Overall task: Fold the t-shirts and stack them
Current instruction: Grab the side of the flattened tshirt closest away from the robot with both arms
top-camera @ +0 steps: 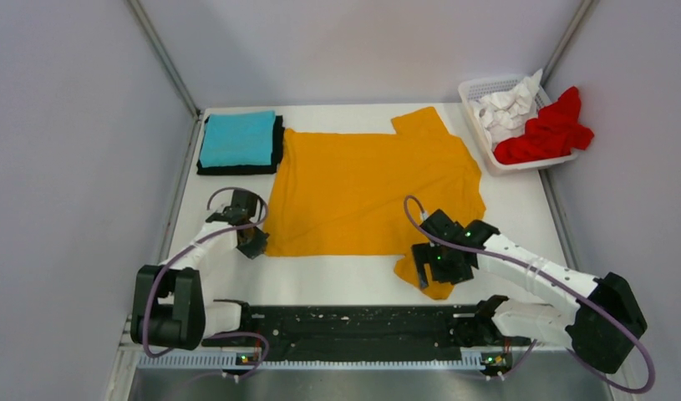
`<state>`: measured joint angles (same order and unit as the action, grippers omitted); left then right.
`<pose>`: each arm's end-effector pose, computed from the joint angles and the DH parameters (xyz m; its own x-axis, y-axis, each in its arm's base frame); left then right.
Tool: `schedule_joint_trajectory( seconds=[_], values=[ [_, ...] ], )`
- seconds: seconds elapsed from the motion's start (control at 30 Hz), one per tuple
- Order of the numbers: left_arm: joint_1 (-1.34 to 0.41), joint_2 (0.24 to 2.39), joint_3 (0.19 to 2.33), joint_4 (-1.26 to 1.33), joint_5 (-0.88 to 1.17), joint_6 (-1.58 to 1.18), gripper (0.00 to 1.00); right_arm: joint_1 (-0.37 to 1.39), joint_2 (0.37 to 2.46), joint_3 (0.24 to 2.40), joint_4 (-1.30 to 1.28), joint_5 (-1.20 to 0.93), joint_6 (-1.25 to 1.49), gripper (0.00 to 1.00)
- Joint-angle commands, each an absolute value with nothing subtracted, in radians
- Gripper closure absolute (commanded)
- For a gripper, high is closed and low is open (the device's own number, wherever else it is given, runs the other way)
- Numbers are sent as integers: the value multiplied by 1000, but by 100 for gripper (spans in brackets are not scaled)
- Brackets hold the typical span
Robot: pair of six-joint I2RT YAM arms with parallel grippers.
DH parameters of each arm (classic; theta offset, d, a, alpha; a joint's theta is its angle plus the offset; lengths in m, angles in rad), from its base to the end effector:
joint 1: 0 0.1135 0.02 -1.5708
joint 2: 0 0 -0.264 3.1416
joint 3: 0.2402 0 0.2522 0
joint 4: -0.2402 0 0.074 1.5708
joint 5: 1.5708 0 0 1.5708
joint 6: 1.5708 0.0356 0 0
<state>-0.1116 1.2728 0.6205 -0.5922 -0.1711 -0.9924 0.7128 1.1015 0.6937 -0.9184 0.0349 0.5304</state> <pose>0.2079 -0.0172 0.1615 -0.5611 -0.7674 -0.3103 -0.7579 0.6270 -0.1802 0.1338 0.1140 0.2006 -0.9606 -0.1620 -0.2260 -0.1869 0.9779 0.0933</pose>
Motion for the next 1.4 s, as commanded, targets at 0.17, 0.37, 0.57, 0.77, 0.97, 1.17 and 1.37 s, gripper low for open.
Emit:
schedule_joint_trajectory(
  seconds=[0.17,0.37,0.57,0.77,0.97,1.17,1.37],
  values=[
    [-114,1227,571,-636,-155,-1011,100,750,1100,578,-887,-88,650,33],
    [-118,1229,563,-594,-125,-1018,100,750,1177,589,-829,15,699,40],
    [-119,1225,563,-591,-115,-1019,100,750,1242,583,-852,101,768,80],
    [-152,1175,535,-653,-91,-1070,100,750,1128,675,-1136,119,829,91],
    [-203,973,448,-781,-85,-1194,100,752,1075,769,-1261,83,822,93],
    [-210,730,390,-891,-89,-1253,100,752,1066,815,-1316,121,802,92],
    [-210,692,403,-800,-55,-1225,100,747,1063,822,-1290,154,784,91]
  ],
)
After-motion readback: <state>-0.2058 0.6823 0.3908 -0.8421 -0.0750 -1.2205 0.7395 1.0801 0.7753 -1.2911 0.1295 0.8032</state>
